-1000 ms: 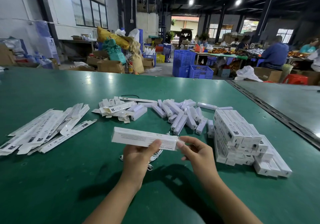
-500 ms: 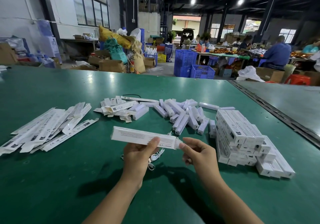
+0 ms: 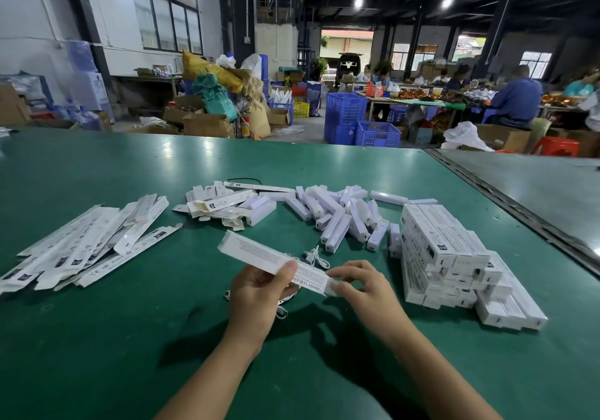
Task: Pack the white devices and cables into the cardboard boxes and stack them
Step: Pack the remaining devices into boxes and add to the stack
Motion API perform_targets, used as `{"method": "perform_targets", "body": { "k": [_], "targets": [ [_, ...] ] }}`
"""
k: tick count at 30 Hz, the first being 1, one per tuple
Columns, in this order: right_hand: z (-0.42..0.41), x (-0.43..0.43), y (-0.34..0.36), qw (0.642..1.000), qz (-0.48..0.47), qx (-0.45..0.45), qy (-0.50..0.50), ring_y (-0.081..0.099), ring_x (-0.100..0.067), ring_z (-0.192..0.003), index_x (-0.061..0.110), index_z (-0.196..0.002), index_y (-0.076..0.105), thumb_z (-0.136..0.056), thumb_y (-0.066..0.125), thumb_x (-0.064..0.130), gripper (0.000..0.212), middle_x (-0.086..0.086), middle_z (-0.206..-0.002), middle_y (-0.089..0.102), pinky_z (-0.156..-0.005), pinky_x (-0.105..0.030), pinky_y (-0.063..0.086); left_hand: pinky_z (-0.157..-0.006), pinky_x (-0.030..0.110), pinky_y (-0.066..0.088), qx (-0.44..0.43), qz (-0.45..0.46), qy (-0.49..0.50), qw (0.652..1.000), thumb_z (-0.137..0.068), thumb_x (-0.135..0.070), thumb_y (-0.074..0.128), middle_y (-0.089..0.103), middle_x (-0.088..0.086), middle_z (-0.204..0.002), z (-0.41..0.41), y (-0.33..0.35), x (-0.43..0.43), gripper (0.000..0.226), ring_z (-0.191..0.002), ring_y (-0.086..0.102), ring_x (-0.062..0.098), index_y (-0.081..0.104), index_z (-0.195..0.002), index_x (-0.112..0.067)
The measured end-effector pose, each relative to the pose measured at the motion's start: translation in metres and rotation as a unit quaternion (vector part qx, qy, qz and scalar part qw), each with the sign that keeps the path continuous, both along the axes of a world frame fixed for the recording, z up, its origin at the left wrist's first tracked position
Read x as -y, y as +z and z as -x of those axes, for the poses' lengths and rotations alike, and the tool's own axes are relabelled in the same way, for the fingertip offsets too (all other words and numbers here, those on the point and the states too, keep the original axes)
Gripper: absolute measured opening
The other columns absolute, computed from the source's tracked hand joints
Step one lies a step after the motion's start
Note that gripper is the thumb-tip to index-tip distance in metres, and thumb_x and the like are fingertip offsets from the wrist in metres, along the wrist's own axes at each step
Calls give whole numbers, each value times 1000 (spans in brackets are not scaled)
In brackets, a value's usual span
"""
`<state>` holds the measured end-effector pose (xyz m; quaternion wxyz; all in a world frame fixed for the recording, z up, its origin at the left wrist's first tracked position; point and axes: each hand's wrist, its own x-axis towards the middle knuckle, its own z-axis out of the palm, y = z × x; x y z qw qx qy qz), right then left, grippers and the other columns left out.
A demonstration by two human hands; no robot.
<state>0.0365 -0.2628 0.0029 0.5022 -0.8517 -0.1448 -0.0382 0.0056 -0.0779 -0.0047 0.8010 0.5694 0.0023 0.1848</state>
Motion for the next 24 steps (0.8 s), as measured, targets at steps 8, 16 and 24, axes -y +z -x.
{"method": "perform_targets", "body": {
  "k": [8, 16, 24],
  "targets": [
    [0, 4, 2, 997, -56, -54, 25, 58, -13, -100, 28, -95, 74, -82, 77, 17, 17, 7, -110, 57, -94, -40, 51, -70, 33, 62, 37, -86, -22, 995, -77, -34, 83, 78, 6, -91, 3, 0, -5, 17, -87, 76, 25, 78, -89, -24],
    [-5, 9, -5, 936, -277, -193, 105, 69, -28, -95, 17, -101, 77, -66, 79, 9, 36, -14, -102, 74, -92, -33, 54, -72, 34, 62, 35, -95, -20, 995, -78, -34, 84, 78, 7, -93, 2, 0, -7, 18, -89, 76, 24, 77, -90, -23],
    [-4, -6, -10, 923, -357, -143, 8, 67, -16, -79, 16, -110, 70, -53, 88, 19, 60, 0, -88, 71, -67, -25, 52, -65, 29, 61, 1, 30, 11, 1000, -71, -21, 76, 77, 14, -88, 0, 4, -3, 15, -83, 76, 27, 74, -83, -11]
  ]
}}
